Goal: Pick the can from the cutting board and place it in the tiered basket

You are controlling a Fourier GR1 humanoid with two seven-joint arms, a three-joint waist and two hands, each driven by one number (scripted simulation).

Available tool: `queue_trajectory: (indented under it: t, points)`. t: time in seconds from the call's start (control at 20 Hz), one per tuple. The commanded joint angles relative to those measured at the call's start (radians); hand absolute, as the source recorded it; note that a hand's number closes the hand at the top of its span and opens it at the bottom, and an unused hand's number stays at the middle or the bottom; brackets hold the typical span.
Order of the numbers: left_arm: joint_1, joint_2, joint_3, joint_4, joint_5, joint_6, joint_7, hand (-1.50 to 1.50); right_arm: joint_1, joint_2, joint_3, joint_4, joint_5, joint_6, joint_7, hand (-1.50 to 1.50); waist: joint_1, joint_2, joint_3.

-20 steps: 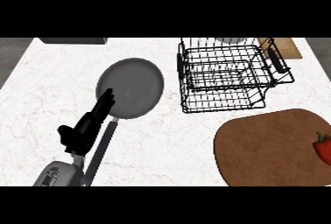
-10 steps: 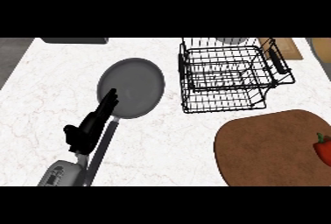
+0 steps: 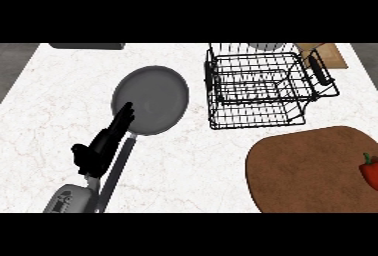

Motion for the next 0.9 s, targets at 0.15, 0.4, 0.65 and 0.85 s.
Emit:
queue_trajectory:
  t: [0.15,0.4,0.65,0.85]
  points:
    - [0.029,-0.008,0.009,-0.042,-0.025,0.012,0.008,0.0,-0.073,0.166,0.052,0.124,0.108,-0.05,-0.021,1.5,-0.005,-0.002,0.001]
    - [-0.006,-0.017,0.017,-0.053,-0.018,-0.01,0.054,0.0,-0.157,0.247,0.046,0.241,0.161,-0.082,-0.06,1.5,-0.003,-0.001,0.001]
    - [0.061,-0.021,0.022,-0.049,-0.038,-0.008,-0.003,0.0,-0.167,0.337,-0.001,0.277,0.121,-0.09,-0.029,1.5,-0.008,-0.003,0.001]
    - [-0.027,-0.022,0.05,0.024,-0.042,-0.025,0.016,0.0,-0.171,0.387,-0.032,0.32,0.1,-0.089,-0.016,1.5,-0.015,-0.002,0.001]
